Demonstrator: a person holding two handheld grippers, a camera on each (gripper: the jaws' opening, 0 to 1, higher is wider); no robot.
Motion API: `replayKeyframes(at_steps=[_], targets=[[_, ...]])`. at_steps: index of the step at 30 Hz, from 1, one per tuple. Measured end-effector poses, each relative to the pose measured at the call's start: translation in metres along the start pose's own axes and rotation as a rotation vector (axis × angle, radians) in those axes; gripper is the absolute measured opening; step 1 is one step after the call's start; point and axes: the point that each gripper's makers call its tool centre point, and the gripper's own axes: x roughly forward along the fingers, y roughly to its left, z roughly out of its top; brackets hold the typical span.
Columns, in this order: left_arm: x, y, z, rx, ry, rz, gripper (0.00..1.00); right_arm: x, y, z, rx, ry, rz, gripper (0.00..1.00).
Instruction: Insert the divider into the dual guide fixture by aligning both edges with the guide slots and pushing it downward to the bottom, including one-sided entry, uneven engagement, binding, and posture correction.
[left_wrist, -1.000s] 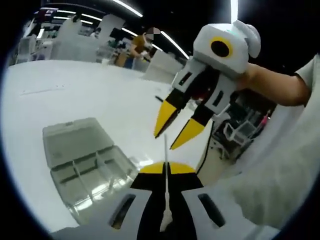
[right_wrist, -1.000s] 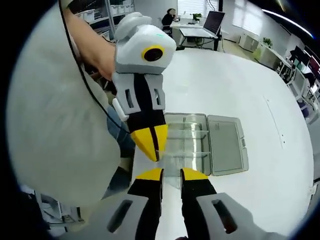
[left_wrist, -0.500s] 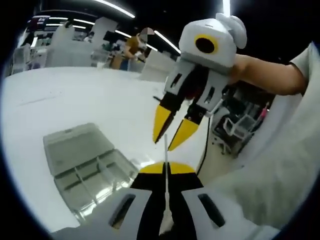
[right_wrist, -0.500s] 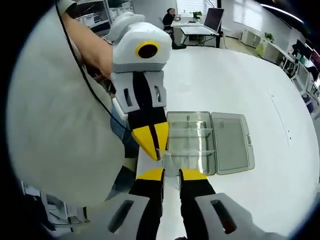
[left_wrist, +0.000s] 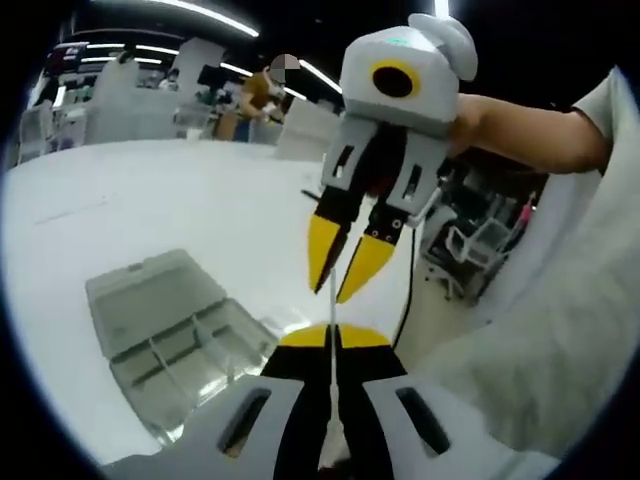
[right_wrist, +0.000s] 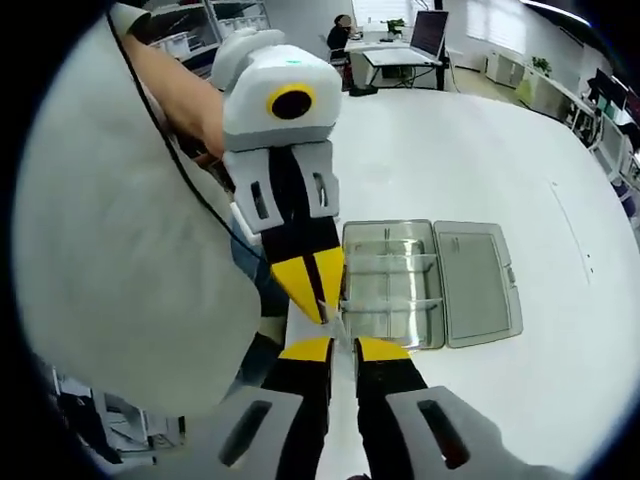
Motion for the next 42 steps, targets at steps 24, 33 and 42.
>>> replayKeyframes(at_steps=[24, 33, 42], targets=[[0.001, 0.004, -0.007, -0.02, 0.017, 0.011, 0.0, 0.001, 0.012, 0.001, 0.042, 0.03, 0.02, 0.0], [0.002, 0.004, -0.009, -0.056, 0.017, 0.015, 0.03, 0.001, 0.015, 0.001, 0.087, 0.048, 0.019, 0.0], [0.002, 0.002, -0.008, -0.071, 0.021, 0.019, 0.05, 0.001, 0.017, 0.002, 0.121, 0.06, 0.011, 0.0]])
